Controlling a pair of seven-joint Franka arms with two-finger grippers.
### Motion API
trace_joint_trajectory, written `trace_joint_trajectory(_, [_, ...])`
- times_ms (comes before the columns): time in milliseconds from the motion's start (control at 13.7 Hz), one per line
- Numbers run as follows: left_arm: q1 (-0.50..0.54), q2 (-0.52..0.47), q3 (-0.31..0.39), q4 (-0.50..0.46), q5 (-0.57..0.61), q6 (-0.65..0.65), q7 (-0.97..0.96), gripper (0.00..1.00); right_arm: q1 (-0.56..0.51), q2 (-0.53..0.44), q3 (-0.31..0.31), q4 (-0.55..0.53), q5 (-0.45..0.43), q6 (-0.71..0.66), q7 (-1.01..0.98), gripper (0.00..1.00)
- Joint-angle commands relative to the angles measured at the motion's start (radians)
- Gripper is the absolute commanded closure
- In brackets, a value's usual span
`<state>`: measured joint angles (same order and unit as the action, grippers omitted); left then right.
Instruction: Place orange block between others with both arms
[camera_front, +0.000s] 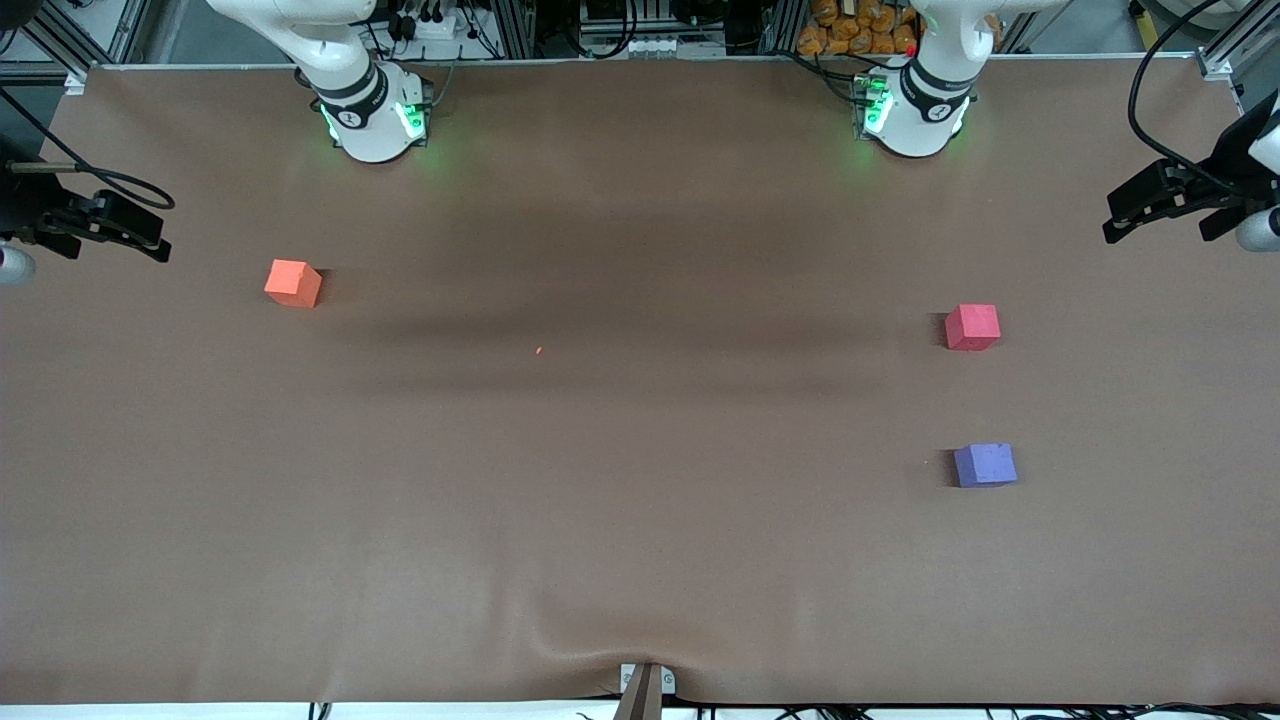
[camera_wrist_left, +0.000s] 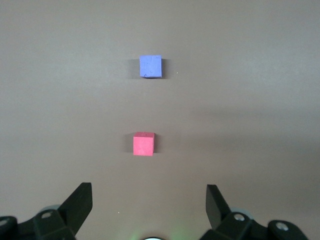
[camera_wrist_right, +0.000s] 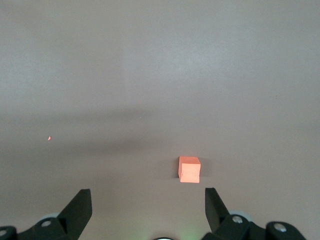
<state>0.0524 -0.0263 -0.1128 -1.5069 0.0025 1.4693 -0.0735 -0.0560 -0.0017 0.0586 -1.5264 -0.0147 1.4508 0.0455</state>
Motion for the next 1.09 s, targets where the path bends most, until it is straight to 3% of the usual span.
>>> trace_joint_trajectory(0, [0.006,-0.012,-0.005,0.007,0.013,-0.021,0.001,0.00,-0.015,-0.006,0.010,0.000,-0.010,-0.018,-0.013,0.00])
trace_joint_trajectory(584, [0.000,-0.007,-0.008,0.016,0.011,-0.029,0.003,0.00,-0.033,0.003,0.009,-0.034,-0.010,-0.059,-0.013,0.00])
trace_joint_trajectory(803, [-0.003,-0.009,-0.010,0.016,0.010,-0.043,-0.005,0.00,-0.057,0.005,0.009,-0.128,-0.010,-0.049,-0.015,0.00])
trace_joint_trajectory(1021, [0.000,-0.007,-0.021,0.016,0.010,-0.043,-0.005,0.00,-0.123,0.086,0.009,-0.269,-0.011,0.009,-0.013,0.00])
